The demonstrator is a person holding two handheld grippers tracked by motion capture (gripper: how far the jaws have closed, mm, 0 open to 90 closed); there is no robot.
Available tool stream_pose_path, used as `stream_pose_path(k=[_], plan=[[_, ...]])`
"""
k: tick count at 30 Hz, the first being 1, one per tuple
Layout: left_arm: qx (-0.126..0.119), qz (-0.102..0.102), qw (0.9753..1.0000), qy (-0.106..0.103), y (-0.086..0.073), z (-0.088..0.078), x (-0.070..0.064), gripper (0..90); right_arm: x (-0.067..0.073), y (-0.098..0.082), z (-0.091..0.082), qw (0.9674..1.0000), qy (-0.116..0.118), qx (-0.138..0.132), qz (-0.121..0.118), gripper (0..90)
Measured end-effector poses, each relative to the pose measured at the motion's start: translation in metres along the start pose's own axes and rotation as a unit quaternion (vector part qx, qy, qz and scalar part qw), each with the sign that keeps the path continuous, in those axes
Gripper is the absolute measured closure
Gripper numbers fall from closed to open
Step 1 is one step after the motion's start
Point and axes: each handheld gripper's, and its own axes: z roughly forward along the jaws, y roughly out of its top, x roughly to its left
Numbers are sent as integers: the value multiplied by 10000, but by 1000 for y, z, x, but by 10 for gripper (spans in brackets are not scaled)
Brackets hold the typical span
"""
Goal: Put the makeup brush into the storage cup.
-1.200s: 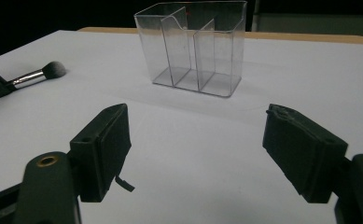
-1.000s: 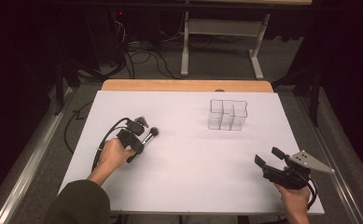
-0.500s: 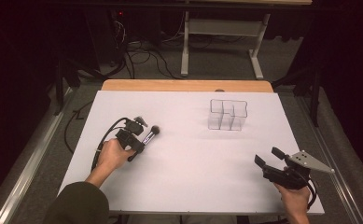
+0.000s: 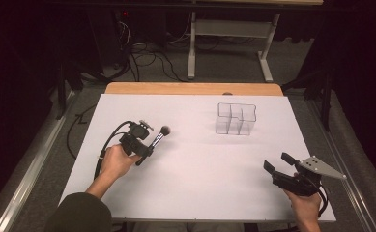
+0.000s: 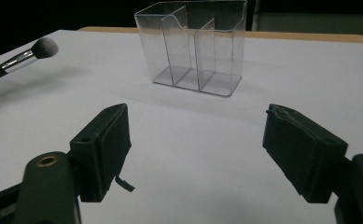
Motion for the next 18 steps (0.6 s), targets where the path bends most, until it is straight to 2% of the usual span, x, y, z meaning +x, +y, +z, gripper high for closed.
stream_pose_path(k=[5, 9, 14, 18], plan=[[-215, 111, 9997, -76, -1, -7, -7, 740, 0, 0, 0, 10000, 15, 7, -1, 249], [-361, 116, 9992, -115, -3, -12, -11, 740, 0, 0, 0, 10000, 7, 13, 6, 249], [-584, 122, 9980, -188, -5, -16, -16, 740, 0, 0, 0, 10000, 4, 4, 17, 249], [-750, 210, 9967, -233, -7, -21, -23, 740, 0, 0, 0, 10000, 6, 1, 9, 249]])
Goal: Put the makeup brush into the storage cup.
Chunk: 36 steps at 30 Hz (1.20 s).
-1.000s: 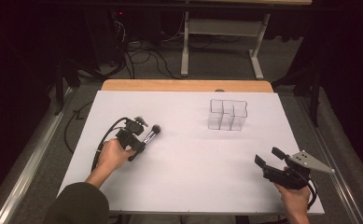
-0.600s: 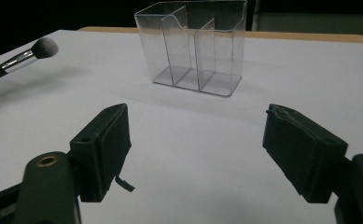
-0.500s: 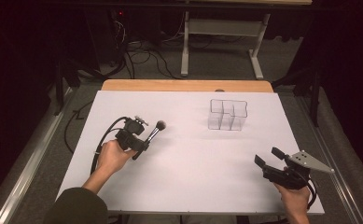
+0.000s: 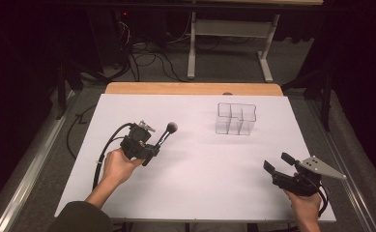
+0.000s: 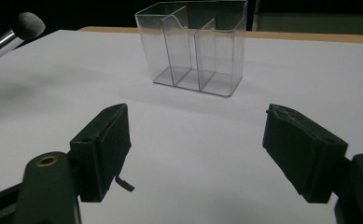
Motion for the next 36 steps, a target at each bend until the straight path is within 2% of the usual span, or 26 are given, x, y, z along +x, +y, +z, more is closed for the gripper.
stream_pose_path(k=[6, 13, 22, 36], plan=[[-296, 23, 9995, -144, -3, -6, -9, 740, 0, 0, 0, 10000, -8, -2, -18, 249], [-499, -20, 9985, -211, -6, -8, -14, 739, 0, 0, 0, 10000, -2, 0, -9, 249], [-676, 6, 9972, -325, -9, -7, -24, 739, -1, 0, 0, 10000, -4, 3, -2, 249], [-946, 164, 9942, -483, -11, -9, -42, 739, 0, 0, 0, 10000, -2, 5, 12, 249]])
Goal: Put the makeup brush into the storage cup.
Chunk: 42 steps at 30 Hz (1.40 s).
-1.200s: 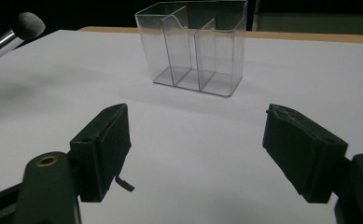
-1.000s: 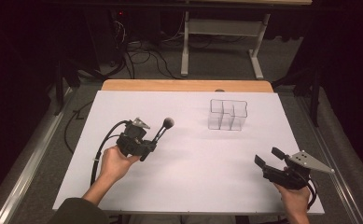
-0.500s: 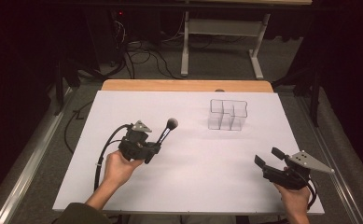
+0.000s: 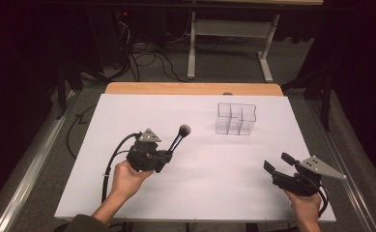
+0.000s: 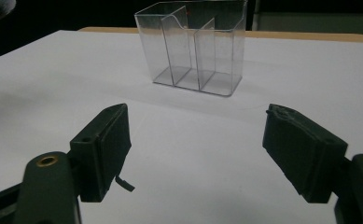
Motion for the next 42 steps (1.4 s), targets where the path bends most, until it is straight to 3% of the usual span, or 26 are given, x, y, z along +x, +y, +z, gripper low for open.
stream_pose_path(k=[22, 32, 42], plan=[[-247, 272, 9991, -210, 0, 4, -21, 739, 1, 0, -2, 10000, -34, -70, -31, 235], [-305, 363, 9984, -297, 2, 7, -28, 739, 4, 1, 1, 9999, 41, -23, -103, 234], [-407, 447, 9976, -347, 2, 6, -33, 739, 12, 4, -2, 9997, 138, -148, -110, 219]])
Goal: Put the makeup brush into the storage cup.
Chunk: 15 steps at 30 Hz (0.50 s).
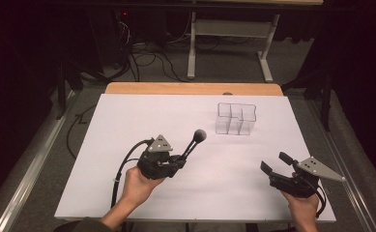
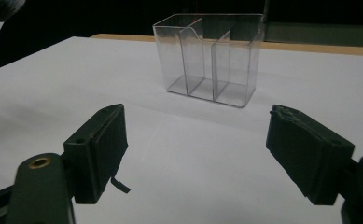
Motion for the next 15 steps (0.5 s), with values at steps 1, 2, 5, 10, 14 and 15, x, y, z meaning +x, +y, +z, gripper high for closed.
stream_pose_path(k=[1, 2, 5, 10, 14, 15], plan=[[-2, 0, 10000, 3, 0, 0, 0, 739, 1, 1, 1, 10000, 18, 4, 0, 217], [1, -13, 10000, 4, 0, 1, 1, 739, 2, 1, 1, 10000, 77, -2, 18, 224], [10, -3, 10000, -2, -1, 2, 1, 739, 5, 3, 1, 9999, 136, -68, 73, 213], [18, 61, 10000, -33, -2, 5, -3, 739, 11, 6, 2, 9996, 220, -145, 94, 208], [32, 120, 9999, -49, -3, 7, -6, 739, 20, 7, 8, 9993, 363, -125, 8, 210], [26, 125, 9999, -50, -3, 7, -7, 739, 23, 8, 9, 9992, 397, -101, -28, 210]])
